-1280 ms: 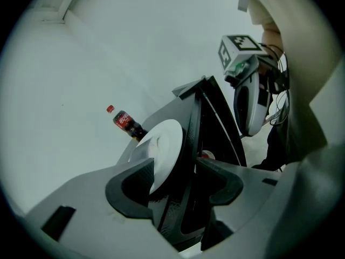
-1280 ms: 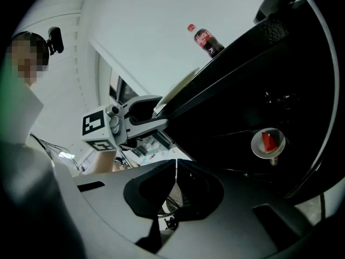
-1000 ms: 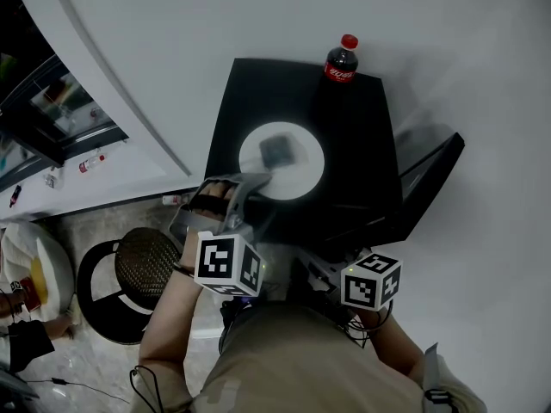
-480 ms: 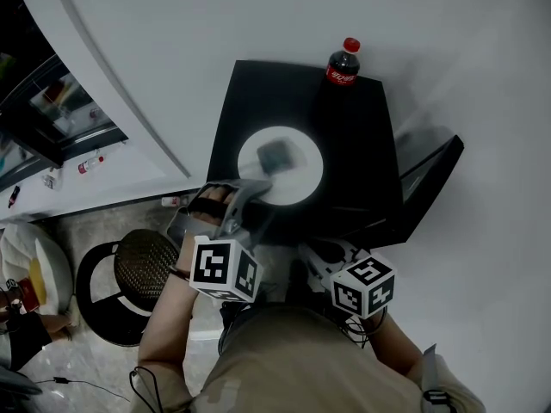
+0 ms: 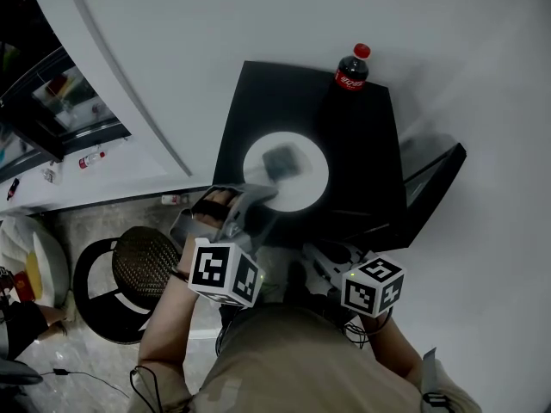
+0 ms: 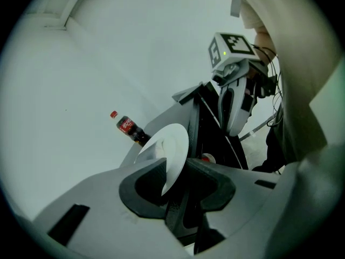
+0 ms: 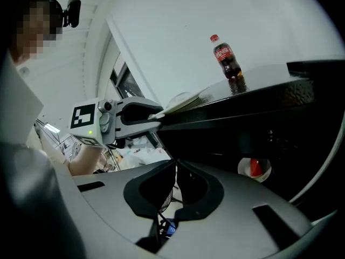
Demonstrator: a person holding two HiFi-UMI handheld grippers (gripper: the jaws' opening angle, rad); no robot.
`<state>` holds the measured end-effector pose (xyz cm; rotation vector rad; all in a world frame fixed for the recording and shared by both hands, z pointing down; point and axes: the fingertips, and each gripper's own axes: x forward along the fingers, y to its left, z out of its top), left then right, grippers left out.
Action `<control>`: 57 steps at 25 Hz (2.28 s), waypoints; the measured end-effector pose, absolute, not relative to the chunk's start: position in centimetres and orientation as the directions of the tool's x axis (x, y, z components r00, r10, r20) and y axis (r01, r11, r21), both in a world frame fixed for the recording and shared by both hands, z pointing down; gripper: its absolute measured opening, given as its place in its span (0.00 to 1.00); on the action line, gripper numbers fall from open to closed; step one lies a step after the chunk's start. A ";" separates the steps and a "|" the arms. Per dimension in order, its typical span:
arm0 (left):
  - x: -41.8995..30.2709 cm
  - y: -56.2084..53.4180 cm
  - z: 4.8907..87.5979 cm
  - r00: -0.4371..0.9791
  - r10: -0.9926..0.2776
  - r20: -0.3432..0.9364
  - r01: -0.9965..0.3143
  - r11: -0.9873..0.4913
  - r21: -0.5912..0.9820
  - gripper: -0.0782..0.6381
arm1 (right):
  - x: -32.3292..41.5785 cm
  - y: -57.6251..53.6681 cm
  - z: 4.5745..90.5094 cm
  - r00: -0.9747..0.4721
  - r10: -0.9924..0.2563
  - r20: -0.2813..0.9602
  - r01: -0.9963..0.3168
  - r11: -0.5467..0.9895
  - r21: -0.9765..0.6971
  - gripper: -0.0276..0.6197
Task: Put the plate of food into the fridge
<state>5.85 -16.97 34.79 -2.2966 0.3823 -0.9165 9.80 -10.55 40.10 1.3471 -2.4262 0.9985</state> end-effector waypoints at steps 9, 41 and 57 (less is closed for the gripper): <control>5.1 -16.2 34.7 0.731 -0.459 0.504 -0.032 -0.762 -0.647 0.25 | 9.5 -11.6 37.8 -0.625 -0.695 0.355 -0.738 0.380 -0.557 0.08; 3.8 -10.6 34.3 0.801 -0.370 0.471 0.059 -0.734 -0.677 0.23 | 7.4 -13.8 34.3 -0.691 -0.719 0.075 -0.377 0.271 -0.886 0.24; 2.3 -7.6 34.7 0.821 -0.338 0.461 0.058 -0.753 -0.656 0.24 | 6.3 -10.8 35.1 -0.652 -0.757 0.034 -0.176 0.108 -0.979 0.14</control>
